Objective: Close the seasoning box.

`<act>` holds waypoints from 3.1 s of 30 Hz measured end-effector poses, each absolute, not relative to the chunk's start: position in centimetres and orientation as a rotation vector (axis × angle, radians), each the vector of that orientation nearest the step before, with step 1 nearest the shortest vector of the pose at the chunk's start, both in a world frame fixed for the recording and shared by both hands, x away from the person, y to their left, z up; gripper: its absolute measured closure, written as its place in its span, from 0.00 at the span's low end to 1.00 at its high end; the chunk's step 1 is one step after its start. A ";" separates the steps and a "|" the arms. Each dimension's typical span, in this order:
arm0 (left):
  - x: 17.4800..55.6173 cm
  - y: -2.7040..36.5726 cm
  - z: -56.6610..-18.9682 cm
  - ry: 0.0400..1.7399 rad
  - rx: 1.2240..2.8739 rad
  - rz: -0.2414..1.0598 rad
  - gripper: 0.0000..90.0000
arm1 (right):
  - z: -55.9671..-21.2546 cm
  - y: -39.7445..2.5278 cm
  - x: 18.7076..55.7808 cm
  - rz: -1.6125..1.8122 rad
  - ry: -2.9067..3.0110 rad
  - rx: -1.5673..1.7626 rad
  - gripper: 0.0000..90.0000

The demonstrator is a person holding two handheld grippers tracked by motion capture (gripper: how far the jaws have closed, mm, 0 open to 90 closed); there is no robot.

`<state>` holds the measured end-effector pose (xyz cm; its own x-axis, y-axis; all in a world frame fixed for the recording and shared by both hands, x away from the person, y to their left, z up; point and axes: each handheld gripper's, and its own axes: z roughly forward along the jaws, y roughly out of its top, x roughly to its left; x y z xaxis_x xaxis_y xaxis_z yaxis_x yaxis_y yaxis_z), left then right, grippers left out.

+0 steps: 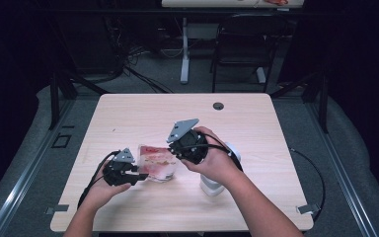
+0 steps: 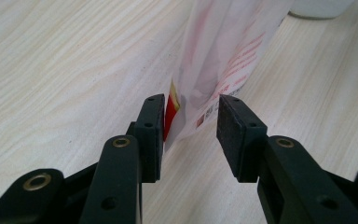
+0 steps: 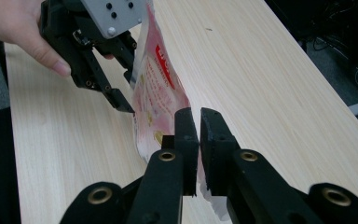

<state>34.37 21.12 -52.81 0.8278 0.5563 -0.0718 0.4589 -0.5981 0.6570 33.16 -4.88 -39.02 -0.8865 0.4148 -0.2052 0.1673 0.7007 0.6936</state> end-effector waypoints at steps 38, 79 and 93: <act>32.0 25.2 -52.0 0.854 2.188 0.212 0.64 | -37.7 -3.8 31.7 1.212 2.524 0.551 0.65; 32.1 25.3 -52.1 0.885 2.182 0.234 0.63 | -40.3 -18.9 30.1 1.406 2.194 1.000 0.74; 32.0 25.6 -52.2 0.890 2.177 0.238 0.63 | -40.6 -21.8 30.1 1.364 2.132 1.079 0.82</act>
<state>32.01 25.57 -52.15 0.7399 0.6644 -0.1054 0.5233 -0.4700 0.7109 30.13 -21.83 -40.65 -0.6289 0.7734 0.0796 0.3962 0.2307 0.8887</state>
